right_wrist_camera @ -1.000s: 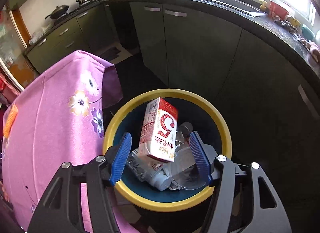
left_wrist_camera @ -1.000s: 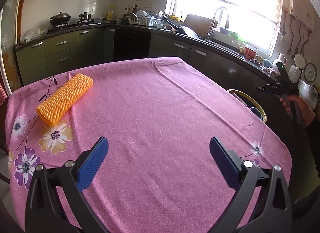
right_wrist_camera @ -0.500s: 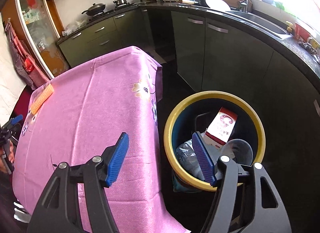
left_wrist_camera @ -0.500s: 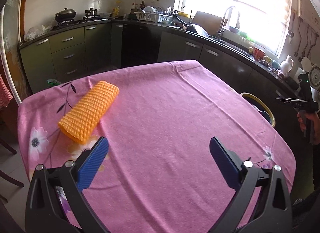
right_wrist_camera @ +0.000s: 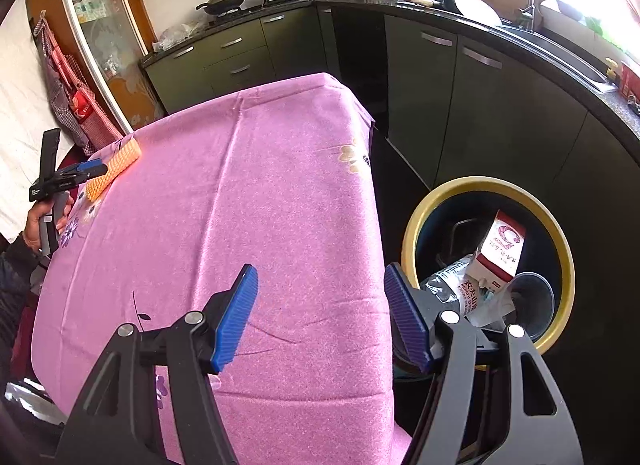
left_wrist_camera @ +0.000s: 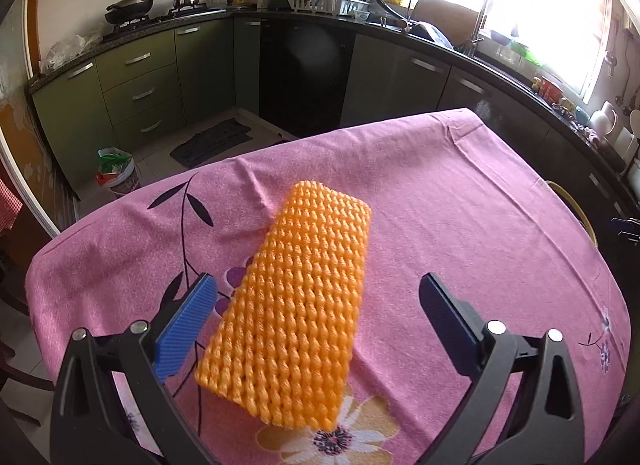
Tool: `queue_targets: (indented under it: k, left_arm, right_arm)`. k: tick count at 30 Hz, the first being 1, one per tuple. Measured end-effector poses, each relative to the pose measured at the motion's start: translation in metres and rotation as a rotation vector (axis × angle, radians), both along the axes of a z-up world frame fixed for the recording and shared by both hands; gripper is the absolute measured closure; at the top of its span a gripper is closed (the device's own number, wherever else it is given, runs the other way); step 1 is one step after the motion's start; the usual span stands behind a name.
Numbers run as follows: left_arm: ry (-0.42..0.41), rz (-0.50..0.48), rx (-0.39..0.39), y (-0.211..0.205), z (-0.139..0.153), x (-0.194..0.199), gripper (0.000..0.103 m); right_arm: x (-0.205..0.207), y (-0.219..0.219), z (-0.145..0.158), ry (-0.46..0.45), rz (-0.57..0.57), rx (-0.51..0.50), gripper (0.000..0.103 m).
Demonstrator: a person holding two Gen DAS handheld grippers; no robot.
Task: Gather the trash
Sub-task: 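Grasp the orange mesh sponge by one end with the left gripper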
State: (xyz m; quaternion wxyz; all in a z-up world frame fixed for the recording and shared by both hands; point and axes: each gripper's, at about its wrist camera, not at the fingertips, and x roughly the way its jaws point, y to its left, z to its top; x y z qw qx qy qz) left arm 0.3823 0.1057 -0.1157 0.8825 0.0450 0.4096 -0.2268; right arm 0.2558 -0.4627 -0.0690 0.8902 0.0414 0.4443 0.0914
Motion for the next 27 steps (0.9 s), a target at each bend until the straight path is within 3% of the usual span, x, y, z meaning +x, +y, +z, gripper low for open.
queue_targets:
  k: [8,11,14,20,22,27]
  left_arm:
    - [0.026,-0.018,0.007,-0.002,-0.009,0.005,0.010]
    - [0.029,-0.011,0.027,-0.005,-0.012,0.003,0.037]
    - [0.016,0.002,0.068,-0.010,-0.014,-0.001,0.042]
    - [-0.028,0.016,0.097,-0.015,-0.003,-0.011,0.069]
    - [-0.028,0.010,0.086,-0.017,0.002,-0.015,0.086]
    - [-0.031,-0.012,0.094,-0.029,0.014,-0.034,0.091]
  right_arm:
    - [0.007,0.008,-0.006,0.017,0.020,0.009,0.038]
    - [0.007,0.011,-0.008,0.021,0.032,0.013,0.038]
    - [0.006,0.013,-0.008,0.019,0.041,0.019,0.038]
    - [0.000,0.013,-0.005,0.009,0.047,0.025,0.038]
    - [-0.002,0.011,-0.004,0.005,0.046,0.031,0.038]
    - [-0.007,0.010,-0.002,-0.005,0.049,0.036,0.038]
